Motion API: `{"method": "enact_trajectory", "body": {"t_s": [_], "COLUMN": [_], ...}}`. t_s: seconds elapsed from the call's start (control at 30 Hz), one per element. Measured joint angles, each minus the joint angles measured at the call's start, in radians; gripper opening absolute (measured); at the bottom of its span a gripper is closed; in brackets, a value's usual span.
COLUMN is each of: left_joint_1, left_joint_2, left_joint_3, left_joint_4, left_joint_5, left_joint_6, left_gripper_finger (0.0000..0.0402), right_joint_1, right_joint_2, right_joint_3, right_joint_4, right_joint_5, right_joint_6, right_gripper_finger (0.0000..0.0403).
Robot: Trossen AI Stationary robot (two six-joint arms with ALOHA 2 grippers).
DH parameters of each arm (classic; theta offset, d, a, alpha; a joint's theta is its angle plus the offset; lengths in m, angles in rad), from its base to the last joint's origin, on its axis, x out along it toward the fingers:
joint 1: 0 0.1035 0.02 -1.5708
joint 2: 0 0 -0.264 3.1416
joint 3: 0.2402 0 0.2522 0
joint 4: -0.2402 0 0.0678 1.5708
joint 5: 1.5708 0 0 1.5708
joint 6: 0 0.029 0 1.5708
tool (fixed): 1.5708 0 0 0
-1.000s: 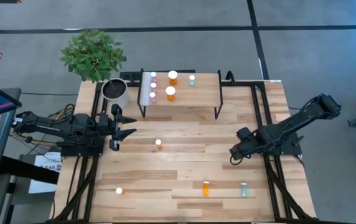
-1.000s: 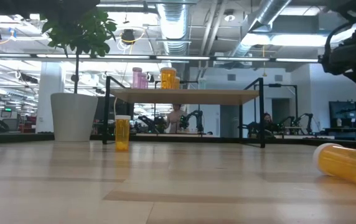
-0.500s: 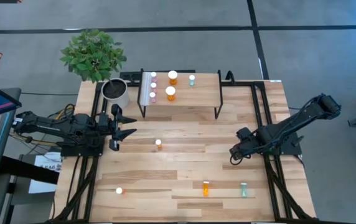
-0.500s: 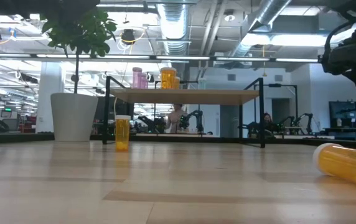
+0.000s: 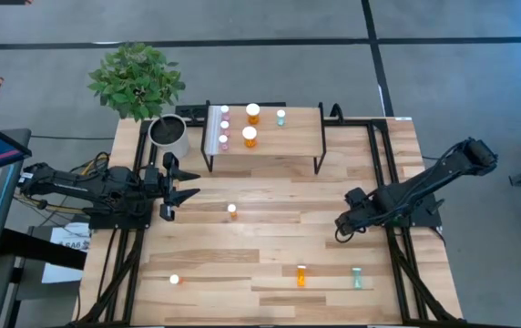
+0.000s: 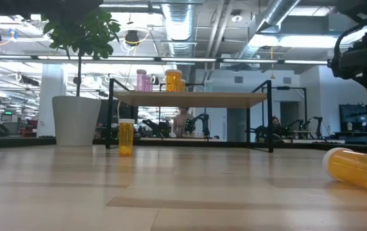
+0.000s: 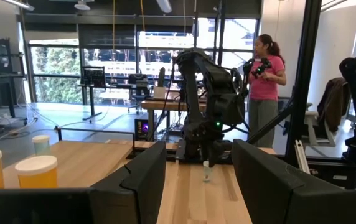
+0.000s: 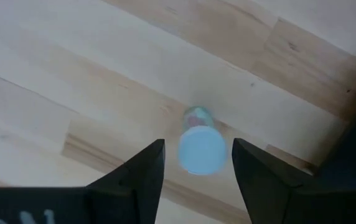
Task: Pick and place medicine bottles onto shelf by color
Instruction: Put the top green pill bottle on the shelf aligned with the other green pill bottle
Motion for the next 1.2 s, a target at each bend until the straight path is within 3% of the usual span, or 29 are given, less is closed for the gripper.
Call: {"method": "enact_trajectory", "body": {"t_s": [0.33, 0.87, 1.2], "left_joint_1": [0.000, 0.000, 0.000], "left_joint_2": [0.000, 0.000, 0.000], "left_joint_3": [0.000, 0.000, 0.000], "left_joint_4": [0.000, 0.000, 0.000], "left_joint_5": [0.000, 0.000, 0.000], "left_joint_6": [0.000, -0.002, -0.003], "left_gripper_finger": [0.0173, 0.0173, 0.0173], "right_joint_1": [0.000, 0.000, -0.077], "right_joint_2": [0.037, 0.036, 0.037], "right_joint_3": [0.000, 0.002, 0.120], "right_joint_4": [0.000, -0.001, -0.001], "right_joint_5": [-0.020, -0.021, -0.020], "right_joint_6": [-0.012, -0.012, -0.120], "right_gripper_finger": [0.0205, 0.0142, 0.0143]}}
